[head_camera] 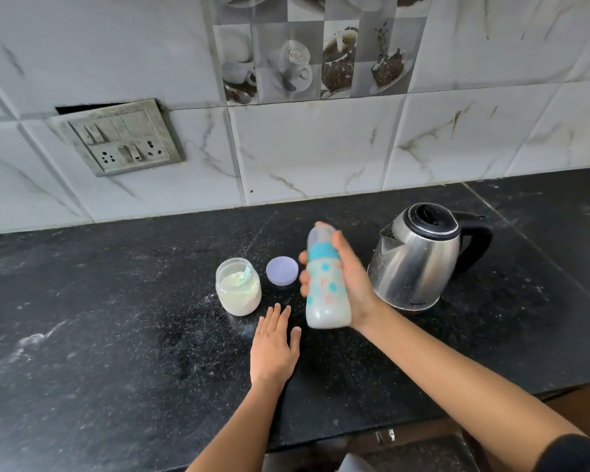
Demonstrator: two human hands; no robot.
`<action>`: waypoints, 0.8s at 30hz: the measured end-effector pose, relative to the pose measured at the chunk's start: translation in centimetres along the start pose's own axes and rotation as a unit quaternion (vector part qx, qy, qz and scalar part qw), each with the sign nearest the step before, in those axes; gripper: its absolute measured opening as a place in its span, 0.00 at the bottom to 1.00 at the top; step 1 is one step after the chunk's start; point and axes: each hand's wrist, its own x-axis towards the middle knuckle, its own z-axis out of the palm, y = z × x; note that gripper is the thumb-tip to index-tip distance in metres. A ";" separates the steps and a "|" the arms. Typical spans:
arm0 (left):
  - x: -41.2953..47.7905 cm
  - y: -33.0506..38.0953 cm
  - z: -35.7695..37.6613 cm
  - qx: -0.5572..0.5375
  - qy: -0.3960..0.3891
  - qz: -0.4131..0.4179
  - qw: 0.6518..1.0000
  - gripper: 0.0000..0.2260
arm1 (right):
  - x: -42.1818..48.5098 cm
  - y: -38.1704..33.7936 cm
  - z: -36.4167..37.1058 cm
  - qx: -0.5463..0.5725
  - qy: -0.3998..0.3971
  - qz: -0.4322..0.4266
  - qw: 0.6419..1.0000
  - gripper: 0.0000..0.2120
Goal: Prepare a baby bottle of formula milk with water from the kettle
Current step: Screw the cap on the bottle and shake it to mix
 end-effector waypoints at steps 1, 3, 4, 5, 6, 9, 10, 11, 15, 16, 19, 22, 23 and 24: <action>0.0 0.0 0.1 0.002 -0.001 0.002 1.000 0.24 | -0.7 0.3 0.5 -0.046 -0.023 0.004 0.999 0.19; 0.0 0.0 0.0 0.002 0.003 0.000 1.000 0.23 | -0.4 -0.1 0.9 -0.040 -0.017 0.012 0.999 0.20; 0.1 0.0 0.0 0.001 0.004 -0.003 1.000 0.23 | 0.1 -0.6 0.8 0.012 0.002 0.002 1.000 0.19; 0.1 0.1 0.1 -0.001 0.003 -0.005 1.000 0.23 | 0.6 -1.1 0.8 0.062 0.028 -0.009 0.998 0.20; 0.1 0.1 0.1 -0.004 0.004 -0.007 1.000 0.23 | 0.9 -1.5 0.8 0.086 0.045 -0.011 0.995 0.21; 0.1 0.2 0.0 -0.004 0.006 -0.005 1.000 0.23 | 0.1 -0.5 1.3 0.000 0.005 0.004 1.000 0.27; 0.1 0.1 0.0 -0.004 0.007 -0.004 1.000 0.23 | -0.6 -0.2 1.6 -0.032 -0.009 0.012 0.999 0.27; 0.1 0.1 0.0 -0.005 0.008 -0.004 1.000 0.23 | -0.8 -0.2 1.7 -0.040 -0.011 0.012 0.999 0.26; 0.1 0.1 0.1 -0.002 0.004 -0.009 1.000 0.23 | 0.9 -2.0 1.0 0.060 0.051 -0.021 0.997 0.21; 0.1 0.1 0.1 -0.003 0.005 -0.010 1.000 0.23 | 1.1 -2.0 0.7 0.061 0.058 -0.023 0.996 0.21; 0.0 0.1 0.2 -0.001 0.000 -0.007 1.000 0.23 | -0.2 -0.4 0.1 0.003 0.022 -0.006 1.000 0.19; 0.0 0.1 0.1 0.003 0.005 -0.009 1.000 0.23 | 0.3 -0.4 -0.1 0.021 0.040 0.002 0.999 0.20; 0.0 0.2 0.0 0.004 0.004 -0.009 1.000 0.23 | 0.7 -0.8 -0.1 0.066 0.061 -0.005 0.996 0.21; 0.0 0.2 0.0 0.005 0.003 -0.009 1.000 0.23 | 1.1 -1.2 0.1 0.098 0.076 -0.010 0.992 0.22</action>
